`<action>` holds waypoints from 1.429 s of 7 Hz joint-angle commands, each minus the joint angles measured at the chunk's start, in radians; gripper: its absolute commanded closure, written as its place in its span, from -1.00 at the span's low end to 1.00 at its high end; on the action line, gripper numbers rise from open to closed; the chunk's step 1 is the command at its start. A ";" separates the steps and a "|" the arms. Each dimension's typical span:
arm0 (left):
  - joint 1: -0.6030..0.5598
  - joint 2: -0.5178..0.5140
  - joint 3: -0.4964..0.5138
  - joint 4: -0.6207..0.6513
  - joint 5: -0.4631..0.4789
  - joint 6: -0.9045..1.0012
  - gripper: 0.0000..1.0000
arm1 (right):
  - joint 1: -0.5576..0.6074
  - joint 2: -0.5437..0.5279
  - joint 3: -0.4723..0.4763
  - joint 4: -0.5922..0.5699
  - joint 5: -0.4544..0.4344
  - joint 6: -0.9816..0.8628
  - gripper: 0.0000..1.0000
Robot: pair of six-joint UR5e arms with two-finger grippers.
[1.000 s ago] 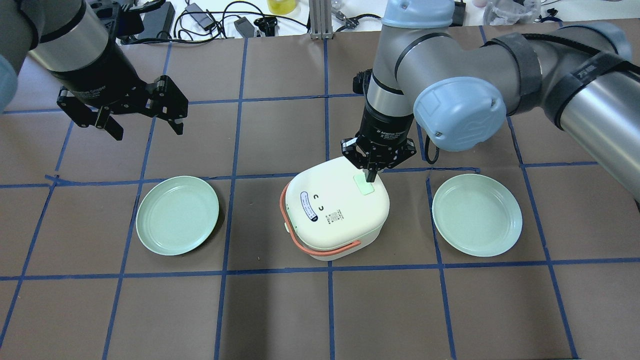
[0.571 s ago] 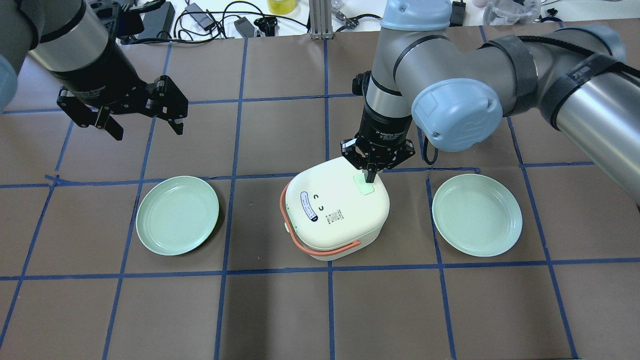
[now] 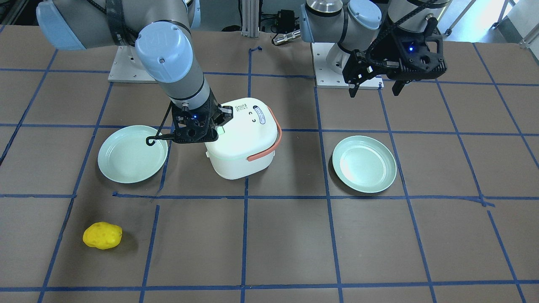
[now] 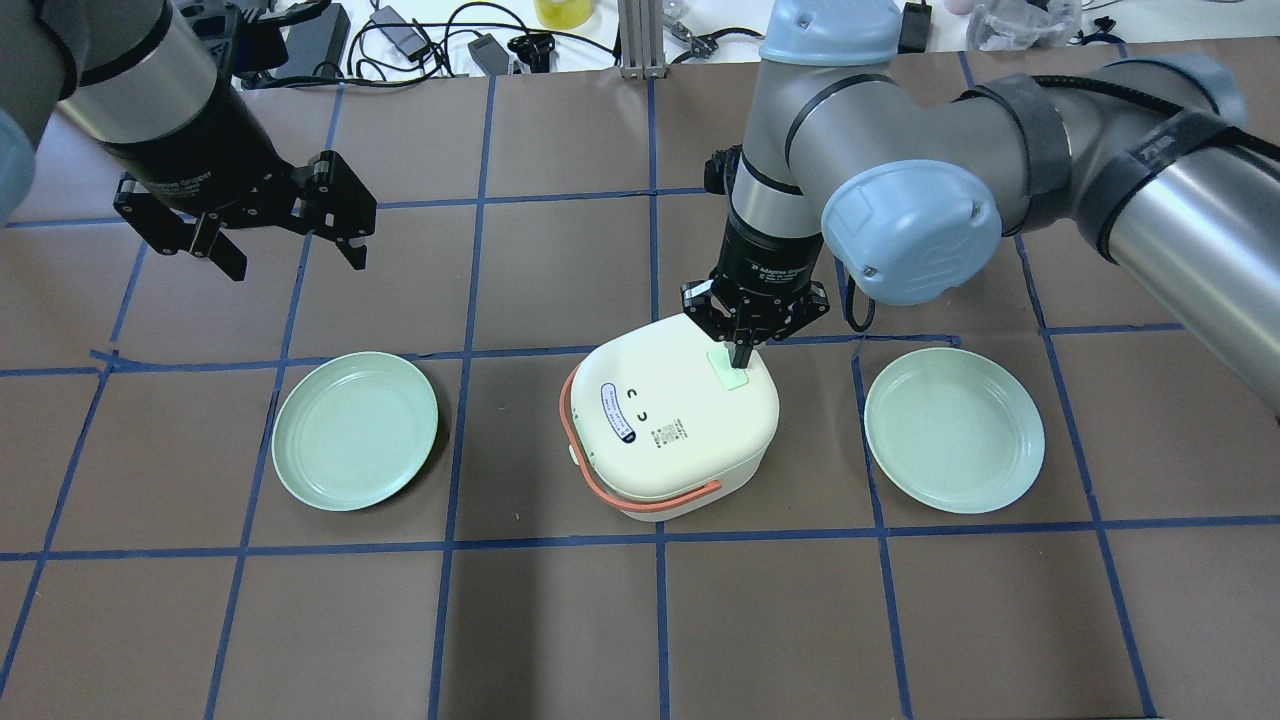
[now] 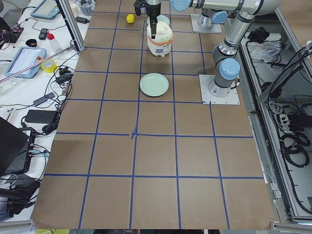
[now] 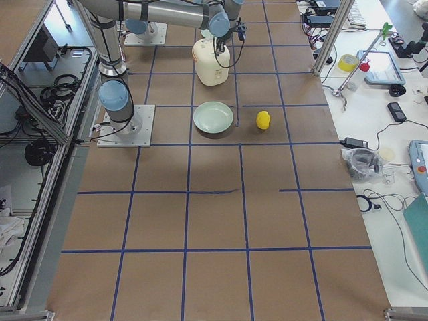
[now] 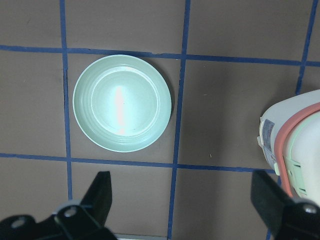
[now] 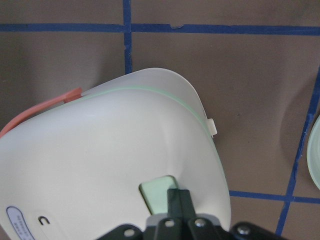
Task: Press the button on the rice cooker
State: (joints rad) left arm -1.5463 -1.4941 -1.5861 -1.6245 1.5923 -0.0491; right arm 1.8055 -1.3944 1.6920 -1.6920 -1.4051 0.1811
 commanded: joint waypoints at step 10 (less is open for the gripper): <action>0.000 0.000 0.000 0.000 0.000 0.000 -1.00 | -0.029 -0.037 -0.278 0.130 -0.046 0.207 -1.00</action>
State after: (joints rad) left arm -1.5463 -1.4941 -1.5861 -1.6245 1.5923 -0.0491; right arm 1.7900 -1.4329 1.4272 -1.5658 -1.4234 0.3968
